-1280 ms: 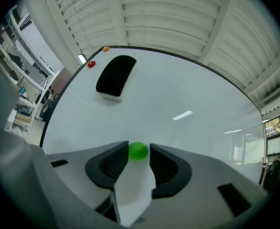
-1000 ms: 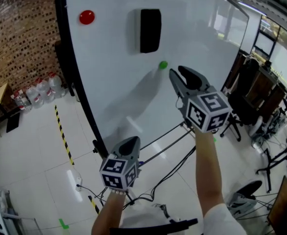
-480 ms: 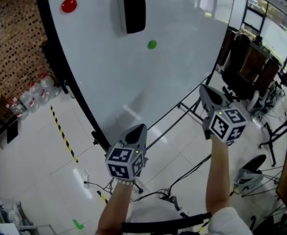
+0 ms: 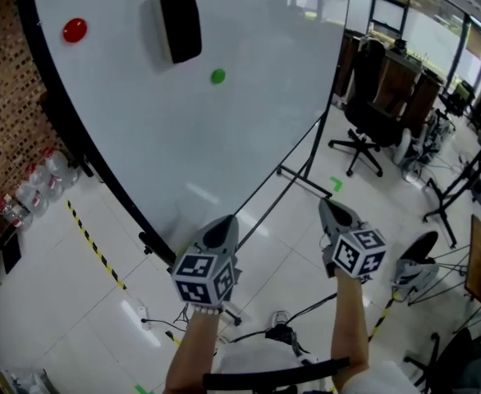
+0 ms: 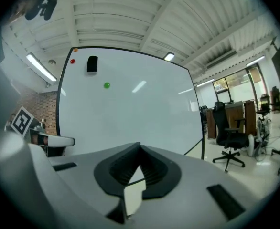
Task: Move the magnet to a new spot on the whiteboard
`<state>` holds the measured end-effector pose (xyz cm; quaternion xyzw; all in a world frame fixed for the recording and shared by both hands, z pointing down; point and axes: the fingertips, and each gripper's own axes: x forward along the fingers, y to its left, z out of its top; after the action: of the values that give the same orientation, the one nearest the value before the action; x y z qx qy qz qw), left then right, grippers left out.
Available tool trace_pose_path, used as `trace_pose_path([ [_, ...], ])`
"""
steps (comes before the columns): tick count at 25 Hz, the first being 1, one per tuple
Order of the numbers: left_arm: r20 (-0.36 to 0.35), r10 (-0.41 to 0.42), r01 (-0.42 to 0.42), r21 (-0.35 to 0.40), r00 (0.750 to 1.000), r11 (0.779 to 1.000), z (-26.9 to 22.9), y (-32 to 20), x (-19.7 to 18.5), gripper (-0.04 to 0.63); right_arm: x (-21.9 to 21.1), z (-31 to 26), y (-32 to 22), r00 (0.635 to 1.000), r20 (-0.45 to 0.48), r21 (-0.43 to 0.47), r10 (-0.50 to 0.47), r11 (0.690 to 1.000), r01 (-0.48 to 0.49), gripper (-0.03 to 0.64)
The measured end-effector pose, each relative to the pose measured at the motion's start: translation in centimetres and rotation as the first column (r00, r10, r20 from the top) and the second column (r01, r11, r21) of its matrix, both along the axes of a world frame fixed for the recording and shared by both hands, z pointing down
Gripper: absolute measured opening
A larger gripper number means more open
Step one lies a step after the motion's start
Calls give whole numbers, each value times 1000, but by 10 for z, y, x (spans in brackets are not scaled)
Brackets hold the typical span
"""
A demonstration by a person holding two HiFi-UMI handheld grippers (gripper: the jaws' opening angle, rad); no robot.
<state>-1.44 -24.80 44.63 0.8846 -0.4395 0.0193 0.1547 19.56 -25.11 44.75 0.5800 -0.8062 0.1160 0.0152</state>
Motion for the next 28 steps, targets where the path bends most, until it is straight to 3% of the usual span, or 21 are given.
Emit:
trace_pose_path([
  [8, -12, 10, -10, -17, 1000, 1000, 8, 7, -3, -6, -6, 49, 42, 997, 68, -86, 42, 996, -36, 3],
  [18, -26, -33, 34, 3, 999, 999, 0, 10, -7, -6, -37, -10, 36, 998, 18, 28, -53, 998, 53, 3],
  [28, -25, -62, 63, 12, 998, 998, -5, 8, -19, -6, -57, -11, 30, 995, 14, 31, -100, 995, 99, 3],
])
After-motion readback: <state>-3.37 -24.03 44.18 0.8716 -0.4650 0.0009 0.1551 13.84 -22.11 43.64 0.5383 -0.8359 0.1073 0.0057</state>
